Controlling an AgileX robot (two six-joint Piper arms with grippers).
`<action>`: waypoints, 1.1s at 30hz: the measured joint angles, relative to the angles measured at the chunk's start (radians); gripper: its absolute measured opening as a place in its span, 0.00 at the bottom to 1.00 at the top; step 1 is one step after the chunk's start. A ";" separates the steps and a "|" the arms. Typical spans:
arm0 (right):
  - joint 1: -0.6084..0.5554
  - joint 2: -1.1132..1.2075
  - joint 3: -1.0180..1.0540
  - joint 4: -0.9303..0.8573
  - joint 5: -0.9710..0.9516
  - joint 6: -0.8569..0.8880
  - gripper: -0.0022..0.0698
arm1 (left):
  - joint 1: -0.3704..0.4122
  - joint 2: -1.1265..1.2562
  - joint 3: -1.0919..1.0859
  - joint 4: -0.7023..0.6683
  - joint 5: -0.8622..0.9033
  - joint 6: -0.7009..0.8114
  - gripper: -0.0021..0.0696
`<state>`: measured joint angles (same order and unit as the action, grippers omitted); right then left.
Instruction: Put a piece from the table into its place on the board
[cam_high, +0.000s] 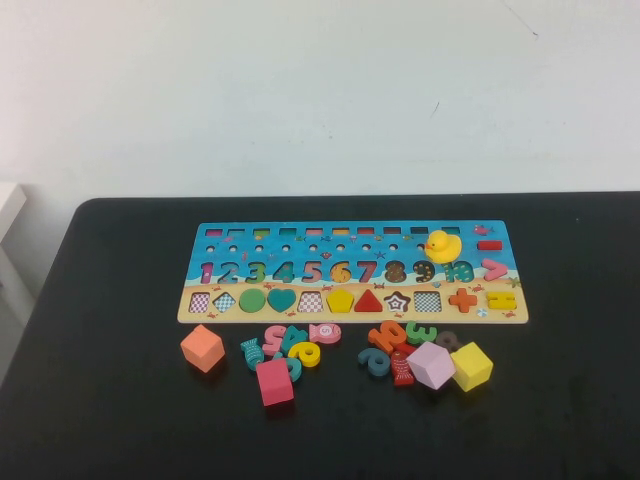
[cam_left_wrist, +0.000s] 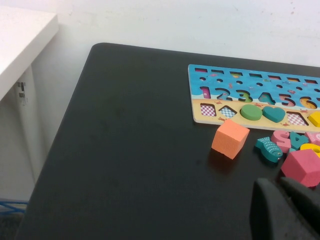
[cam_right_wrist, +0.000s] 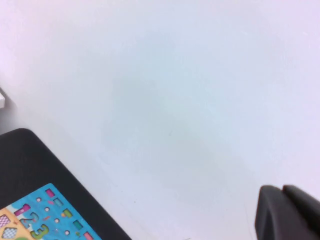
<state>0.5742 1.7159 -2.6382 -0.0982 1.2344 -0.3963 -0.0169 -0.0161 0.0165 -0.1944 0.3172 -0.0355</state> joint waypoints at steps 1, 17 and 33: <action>0.000 -0.004 0.000 -0.002 0.000 0.000 0.06 | 0.000 0.000 0.000 0.000 0.000 0.000 0.03; 0.000 -0.358 0.372 -0.214 -0.025 0.039 0.06 | 0.000 0.000 0.000 0.000 0.000 0.000 0.03; -0.393 -1.063 1.685 -0.270 -0.745 0.461 0.06 | 0.000 0.000 0.000 0.000 0.000 0.000 0.03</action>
<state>0.1817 0.6526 -0.9536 -0.3681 0.4893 0.0650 -0.0169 -0.0161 0.0165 -0.1944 0.3172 -0.0355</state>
